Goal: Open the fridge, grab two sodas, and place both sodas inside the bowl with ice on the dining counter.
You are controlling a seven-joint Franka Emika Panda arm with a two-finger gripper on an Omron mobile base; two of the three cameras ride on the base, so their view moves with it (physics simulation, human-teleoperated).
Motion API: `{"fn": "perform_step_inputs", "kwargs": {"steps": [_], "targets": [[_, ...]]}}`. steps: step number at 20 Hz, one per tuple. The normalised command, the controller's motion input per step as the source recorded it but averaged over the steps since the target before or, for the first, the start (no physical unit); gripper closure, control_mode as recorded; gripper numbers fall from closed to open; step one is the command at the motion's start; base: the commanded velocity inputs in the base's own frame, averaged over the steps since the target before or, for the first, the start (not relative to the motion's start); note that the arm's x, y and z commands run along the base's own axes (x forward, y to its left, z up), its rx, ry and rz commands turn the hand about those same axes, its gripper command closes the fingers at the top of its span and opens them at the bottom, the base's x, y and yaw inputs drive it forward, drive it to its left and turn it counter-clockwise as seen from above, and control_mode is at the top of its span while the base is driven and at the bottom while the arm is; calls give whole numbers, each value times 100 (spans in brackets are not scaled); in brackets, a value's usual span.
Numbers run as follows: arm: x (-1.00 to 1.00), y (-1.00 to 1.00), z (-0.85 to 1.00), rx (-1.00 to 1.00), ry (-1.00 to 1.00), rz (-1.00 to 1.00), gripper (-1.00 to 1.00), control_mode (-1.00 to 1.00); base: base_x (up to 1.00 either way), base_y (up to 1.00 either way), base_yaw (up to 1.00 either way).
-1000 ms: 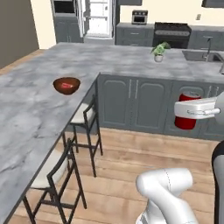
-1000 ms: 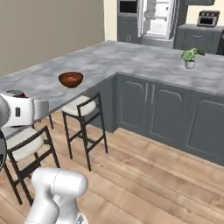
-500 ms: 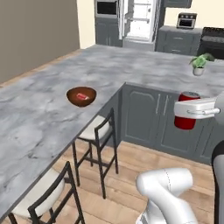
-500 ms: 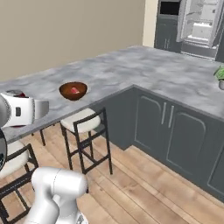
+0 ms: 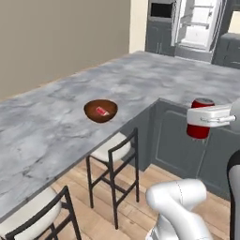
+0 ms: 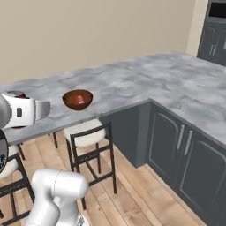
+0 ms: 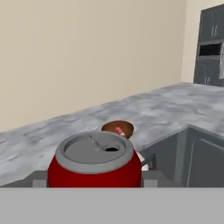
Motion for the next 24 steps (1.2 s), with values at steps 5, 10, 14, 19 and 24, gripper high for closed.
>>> {"fn": "perform_step_inputs", "kwargs": {"steps": [5,10,14,19,24], "targets": [[0,0,0,0,0,0,100,100,70,-20,46],[0,0,0,0,0,0,100,100,85,-15,47],[0,0,0,0,0,0,100,100,80,-23,45],[0,0,0,0,0,0,100,100,30,-52,32],[0,0,0,0,0,0,100,100,56,-48,29]]}}
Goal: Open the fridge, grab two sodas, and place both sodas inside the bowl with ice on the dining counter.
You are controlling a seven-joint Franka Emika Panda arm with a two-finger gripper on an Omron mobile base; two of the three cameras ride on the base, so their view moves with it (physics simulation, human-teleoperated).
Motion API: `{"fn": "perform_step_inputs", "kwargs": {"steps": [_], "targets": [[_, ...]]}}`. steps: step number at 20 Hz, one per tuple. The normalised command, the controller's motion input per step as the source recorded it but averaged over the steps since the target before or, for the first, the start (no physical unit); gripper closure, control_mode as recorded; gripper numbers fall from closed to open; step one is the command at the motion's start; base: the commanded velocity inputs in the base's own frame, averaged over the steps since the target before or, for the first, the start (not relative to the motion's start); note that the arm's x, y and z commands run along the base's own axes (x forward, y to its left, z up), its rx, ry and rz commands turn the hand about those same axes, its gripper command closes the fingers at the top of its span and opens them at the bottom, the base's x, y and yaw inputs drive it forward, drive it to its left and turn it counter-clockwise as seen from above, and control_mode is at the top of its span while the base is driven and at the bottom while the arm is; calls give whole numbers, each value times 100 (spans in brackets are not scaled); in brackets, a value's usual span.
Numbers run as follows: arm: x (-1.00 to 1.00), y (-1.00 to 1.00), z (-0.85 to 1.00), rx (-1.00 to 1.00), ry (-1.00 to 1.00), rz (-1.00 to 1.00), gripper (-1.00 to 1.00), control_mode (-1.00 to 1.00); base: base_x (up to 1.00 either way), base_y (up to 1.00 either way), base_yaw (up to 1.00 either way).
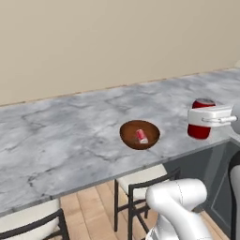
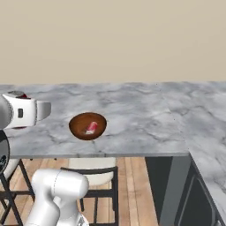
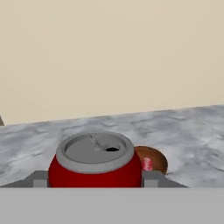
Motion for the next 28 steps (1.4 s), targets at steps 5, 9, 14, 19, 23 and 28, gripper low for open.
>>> {"fn": "perform_step_inputs", "kwargs": {"steps": [5,9,14,19,23,28], "targets": [[0,0,0,0,0,0,100,100,81,-44,29],[8,0,-10,-1,3,2,100,-100,61,-25,19],[78,-5,-35,-3,38,0,100,-100,0,0,0],[97,-4,-25,-4,66,0,100,-100,0,0,0],[63,-1,-52,-9,45,0,100,-100,0,0,0],[45,-3,-61,-7,27,0,100,-100,0,0,0]]}}
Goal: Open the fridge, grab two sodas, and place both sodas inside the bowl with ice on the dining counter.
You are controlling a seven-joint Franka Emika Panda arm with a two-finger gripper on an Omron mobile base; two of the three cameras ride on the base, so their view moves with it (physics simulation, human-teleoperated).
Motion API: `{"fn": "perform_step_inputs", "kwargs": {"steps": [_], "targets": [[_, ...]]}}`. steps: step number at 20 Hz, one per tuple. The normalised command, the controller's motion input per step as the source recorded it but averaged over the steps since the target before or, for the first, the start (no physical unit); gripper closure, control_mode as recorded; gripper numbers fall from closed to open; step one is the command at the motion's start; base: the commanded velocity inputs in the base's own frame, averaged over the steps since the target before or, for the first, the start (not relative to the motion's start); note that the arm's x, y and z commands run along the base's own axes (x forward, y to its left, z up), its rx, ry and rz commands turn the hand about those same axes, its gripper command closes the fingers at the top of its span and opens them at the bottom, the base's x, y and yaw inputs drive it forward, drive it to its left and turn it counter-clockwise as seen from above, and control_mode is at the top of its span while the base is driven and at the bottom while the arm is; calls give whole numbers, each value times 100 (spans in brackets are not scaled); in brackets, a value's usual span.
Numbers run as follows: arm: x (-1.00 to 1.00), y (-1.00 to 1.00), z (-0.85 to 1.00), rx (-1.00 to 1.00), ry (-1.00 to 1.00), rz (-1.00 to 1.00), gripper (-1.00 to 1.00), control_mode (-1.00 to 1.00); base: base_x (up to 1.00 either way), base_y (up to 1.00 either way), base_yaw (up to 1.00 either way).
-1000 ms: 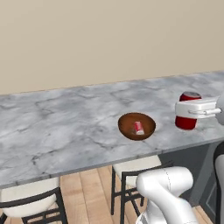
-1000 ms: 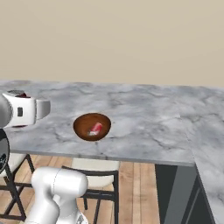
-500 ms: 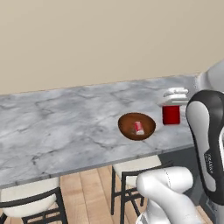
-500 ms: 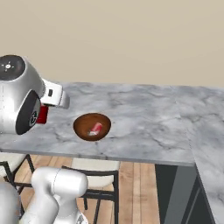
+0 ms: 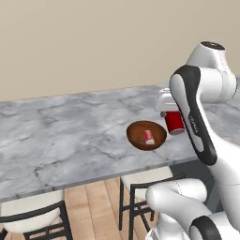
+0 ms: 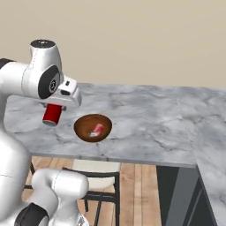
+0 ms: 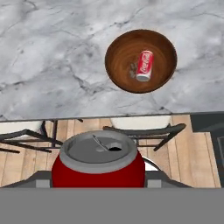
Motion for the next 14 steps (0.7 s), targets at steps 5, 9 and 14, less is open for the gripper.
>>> {"fn": "perform_step_inputs", "kwargs": {"steps": [5,9,14], "targets": [[49,-24,-55,-6,8,0,100,-100,0,0,0],[57,-23,-47,-5,0,0,100,-100,0,0,0],[71,-13,-43,-5,4,0,100,-100,0,0,0]]}}
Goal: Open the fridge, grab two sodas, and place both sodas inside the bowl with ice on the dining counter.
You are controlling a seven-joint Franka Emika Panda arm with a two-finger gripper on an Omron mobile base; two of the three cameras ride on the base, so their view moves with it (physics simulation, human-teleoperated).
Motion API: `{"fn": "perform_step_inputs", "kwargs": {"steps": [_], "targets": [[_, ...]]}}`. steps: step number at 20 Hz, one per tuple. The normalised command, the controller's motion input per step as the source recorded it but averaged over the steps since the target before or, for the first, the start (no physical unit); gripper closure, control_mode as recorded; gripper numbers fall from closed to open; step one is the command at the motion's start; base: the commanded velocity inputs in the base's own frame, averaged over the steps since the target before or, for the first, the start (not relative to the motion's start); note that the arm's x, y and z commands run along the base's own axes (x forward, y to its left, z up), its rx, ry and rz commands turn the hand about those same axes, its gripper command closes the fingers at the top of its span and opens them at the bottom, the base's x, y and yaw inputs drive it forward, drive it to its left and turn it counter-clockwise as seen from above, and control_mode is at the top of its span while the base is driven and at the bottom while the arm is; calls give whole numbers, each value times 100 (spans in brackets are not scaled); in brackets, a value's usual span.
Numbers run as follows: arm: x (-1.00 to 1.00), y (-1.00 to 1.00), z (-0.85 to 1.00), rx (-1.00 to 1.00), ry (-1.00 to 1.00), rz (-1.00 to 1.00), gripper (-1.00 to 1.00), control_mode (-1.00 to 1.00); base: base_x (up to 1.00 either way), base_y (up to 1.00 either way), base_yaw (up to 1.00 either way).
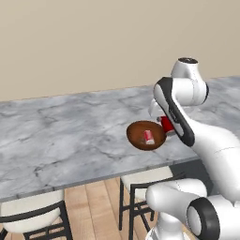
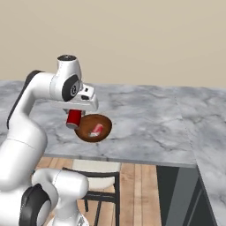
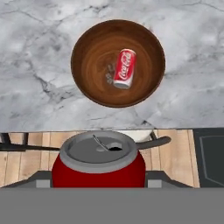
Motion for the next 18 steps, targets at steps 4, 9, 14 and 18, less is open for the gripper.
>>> {"fn": "perform_step_inputs", "kwargs": {"steps": [4,9,14,18], "targets": [[71,-15,-50,-1,10,0,100,-100,0,0,0],[69,-9,-43,0,12,0,100,-100,0,0,0],[69,0,-36,-1,12,0,100,-100,0,0,0],[63,0,-37,-3,11,0,100,-100,0,0,0]]}}
